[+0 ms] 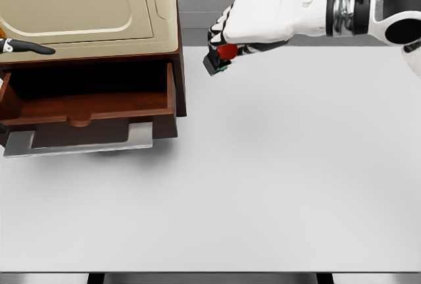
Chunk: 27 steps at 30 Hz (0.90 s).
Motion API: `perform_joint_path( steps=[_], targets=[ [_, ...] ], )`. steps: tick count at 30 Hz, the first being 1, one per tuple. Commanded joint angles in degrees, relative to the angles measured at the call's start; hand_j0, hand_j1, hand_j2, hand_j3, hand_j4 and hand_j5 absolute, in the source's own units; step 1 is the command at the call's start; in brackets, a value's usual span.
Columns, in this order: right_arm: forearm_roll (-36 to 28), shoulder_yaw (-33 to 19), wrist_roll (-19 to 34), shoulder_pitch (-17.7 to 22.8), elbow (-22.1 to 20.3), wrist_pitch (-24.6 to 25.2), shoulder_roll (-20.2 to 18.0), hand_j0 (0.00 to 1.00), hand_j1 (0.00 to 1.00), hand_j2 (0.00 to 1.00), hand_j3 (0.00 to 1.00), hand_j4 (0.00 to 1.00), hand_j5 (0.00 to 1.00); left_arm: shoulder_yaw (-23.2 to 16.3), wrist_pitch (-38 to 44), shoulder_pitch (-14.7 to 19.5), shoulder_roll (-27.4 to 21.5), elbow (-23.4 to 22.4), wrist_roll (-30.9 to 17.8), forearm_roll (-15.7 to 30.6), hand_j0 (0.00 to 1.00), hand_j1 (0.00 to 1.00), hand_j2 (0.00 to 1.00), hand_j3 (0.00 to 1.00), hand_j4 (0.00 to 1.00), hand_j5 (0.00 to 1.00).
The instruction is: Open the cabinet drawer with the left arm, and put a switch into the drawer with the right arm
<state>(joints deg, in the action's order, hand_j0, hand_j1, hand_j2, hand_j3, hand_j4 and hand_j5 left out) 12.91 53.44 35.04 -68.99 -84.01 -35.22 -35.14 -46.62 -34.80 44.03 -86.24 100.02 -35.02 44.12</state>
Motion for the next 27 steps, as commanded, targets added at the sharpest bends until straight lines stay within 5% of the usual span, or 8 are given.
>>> perform_joint_path(
  steps=[1, 6, 12, 17, 19, 20, 26, 27],
  targets=[
    [-0.87, 1.14, -0.04, -0.18, 0.16, 0.22, 2.79, 0.46, 0.46, 0.46, 0.46, 0.46, 0.46, 0.13, 0.18, 0.00, -0.07, 0.09, 0.02, 0.44, 1.00, 1.00, 1.00, 1.00, 1.00, 1.00],
    [-0.87, 2.99, -0.04, -4.22, 1.66, 0.22, 10.17, 0.46, 0.46, 0.46, 0.46, 0.46, 0.46, 0.22, 0.18, 0.26, 0.19, 0.00, 0.02, 0.44, 1.00, 1.00, 1.00, 1.00, 1.00, 1.00],
    [-0.87, 7.21, -0.04, -7.82, 12.99, 0.22, 22.39, 0.47, 0.47, 0.47, 0.47, 0.47, 0.47, 0.13, 0.18, 0.26, 0.54, -0.09, 0.02, 0.44, 1.00, 1.00, 1.00, 1.00, 1.00, 1.00],
    [-0.25, 7.30, -0.04, -7.82, 19.94, 0.22, 26.79, 0.50, 0.50, 0.50, 0.50, 0.50, 0.50, 0.13, 0.18, 0.26, 0.81, -0.09, 0.02, 0.35, 1.00, 1.00, 1.00, 1.00, 1.00, 1.00],
    [0.01, 7.30, -0.04, -7.82, 20.73, 0.22, 27.40, 0.62, 0.62, 0.62, 0.62, 0.62, 0.62, 0.13, 0.18, 0.26, 0.89, -0.09, 0.02, 0.26, 1.00, 1.00, 1.00, 1.00, 1.00, 1.00],
    [1.32, 7.12, -0.04, -7.91, 21.87, 0.22, 27.58, 1.00, 1.00, 1.00, 1.00, 1.00, 1.00, 0.13, 0.09, 0.26, 0.89, -0.09, 0.02, 0.26, 1.00, 1.00, 1.00, 1.00, 1.00, 1.00],
    [2.30, 6.33, -0.04, -8.18, 21.61, 0.22, 27.93, 1.00, 1.00, 1.00, 1.00, 1.00, 1.00, 0.13, 0.18, 0.18, 1.33, -0.09, 0.02, 0.18, 1.00, 1.00, 1.00, 1.00, 1.00, 1.00],
    [1.77, 5.45, -0.04, -8.00, 20.38, 0.22, 25.22, 1.00, 1.00, 1.00, 1.00, 1.00, 1.00, 0.13, 0.18, 0.26, 1.33, 0.00, 0.02, 0.18, 1.00, 1.00, 1.00, 1.00, 1.00, 1.00]
  ],
)
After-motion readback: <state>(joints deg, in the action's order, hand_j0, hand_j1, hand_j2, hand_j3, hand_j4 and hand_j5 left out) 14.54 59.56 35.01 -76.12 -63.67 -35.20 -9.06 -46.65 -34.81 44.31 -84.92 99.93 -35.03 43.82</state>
